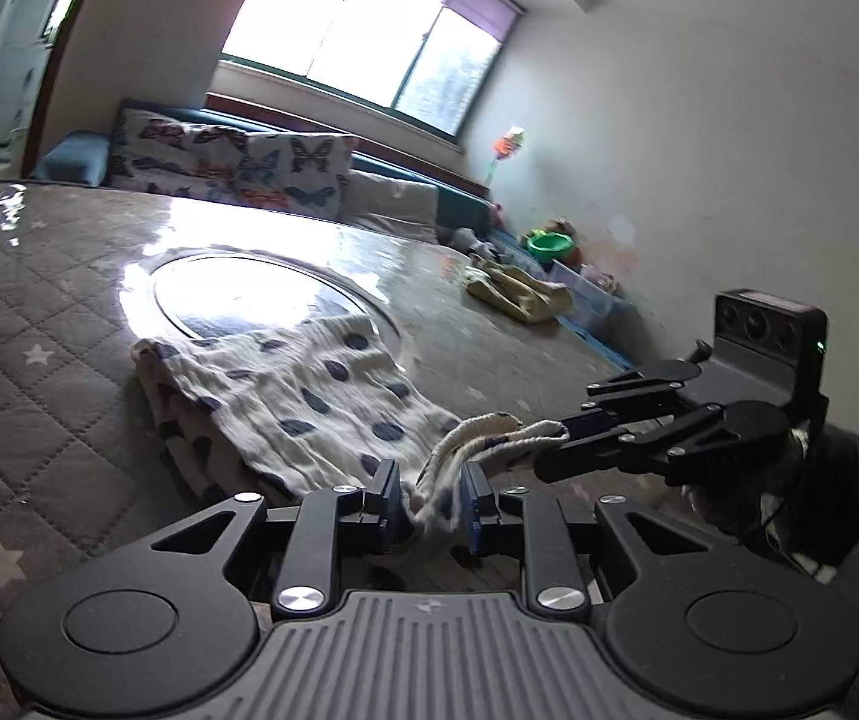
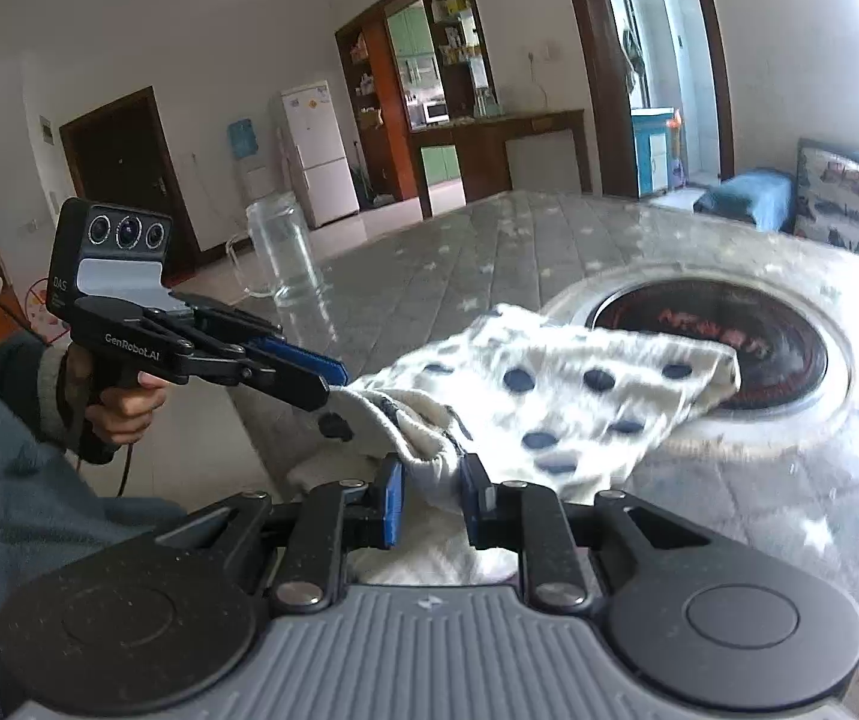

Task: Fold clothes

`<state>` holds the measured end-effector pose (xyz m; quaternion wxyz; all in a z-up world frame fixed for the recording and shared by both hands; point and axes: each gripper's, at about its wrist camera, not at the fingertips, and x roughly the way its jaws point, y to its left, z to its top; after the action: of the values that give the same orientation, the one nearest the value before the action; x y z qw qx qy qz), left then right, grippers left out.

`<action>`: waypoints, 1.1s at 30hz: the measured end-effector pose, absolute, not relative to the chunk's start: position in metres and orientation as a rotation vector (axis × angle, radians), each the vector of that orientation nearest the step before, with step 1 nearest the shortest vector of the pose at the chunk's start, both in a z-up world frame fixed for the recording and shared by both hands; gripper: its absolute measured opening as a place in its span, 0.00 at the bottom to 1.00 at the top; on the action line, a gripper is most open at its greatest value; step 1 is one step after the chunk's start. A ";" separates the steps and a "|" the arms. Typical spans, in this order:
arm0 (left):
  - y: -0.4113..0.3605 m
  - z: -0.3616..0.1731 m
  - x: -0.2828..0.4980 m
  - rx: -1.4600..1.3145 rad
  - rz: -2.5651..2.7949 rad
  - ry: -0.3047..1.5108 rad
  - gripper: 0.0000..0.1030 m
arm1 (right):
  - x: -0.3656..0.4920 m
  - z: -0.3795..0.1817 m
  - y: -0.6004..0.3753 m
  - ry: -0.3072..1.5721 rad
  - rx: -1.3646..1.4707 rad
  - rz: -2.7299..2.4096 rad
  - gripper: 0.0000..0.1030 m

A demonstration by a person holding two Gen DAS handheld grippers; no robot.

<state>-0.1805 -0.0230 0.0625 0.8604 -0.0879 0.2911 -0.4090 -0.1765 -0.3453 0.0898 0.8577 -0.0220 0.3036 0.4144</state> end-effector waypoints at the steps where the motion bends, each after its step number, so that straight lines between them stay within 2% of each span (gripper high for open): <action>1: -0.023 0.061 -0.182 -0.179 -0.870 0.610 0.22 | -0.180 0.088 -0.346 0.651 -0.054 0.868 0.22; 5: -0.020 0.056 -0.186 -0.156 -0.902 0.618 0.22 | -0.192 0.082 -0.349 0.693 -0.068 0.879 0.37; 14: -0.012 0.063 -0.193 -0.137 -0.890 0.593 0.25 | -0.200 0.094 -0.352 0.699 -0.063 0.820 0.38; 19: -0.012 0.062 -0.187 -0.180 -0.856 0.627 0.36 | -0.184 0.084 -0.348 0.742 0.018 0.766 0.37; 23: -0.012 0.062 -0.183 -0.213 -0.830 0.654 0.37 | -0.175 0.072 -0.344 0.786 0.029 0.751 0.37; 24: -0.014 0.060 -0.182 -0.211 -0.835 0.662 0.37 | -0.175 0.071 -0.343 0.788 0.027 0.754 0.37; 29: -0.021 0.054 -0.174 -0.218 -0.809 0.724 0.37 | -0.176 0.070 -0.341 0.780 0.041 0.743 0.21; 33: -0.023 0.053 -0.171 -0.228 -0.795 0.737 0.30 | -0.178 0.073 -0.341 0.765 0.046 0.736 0.13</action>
<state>-0.1714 -0.0234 0.0526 0.8505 -0.1085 0.3498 -0.3775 -0.1779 -0.3407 0.0734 0.8621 0.0222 0.3650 0.3508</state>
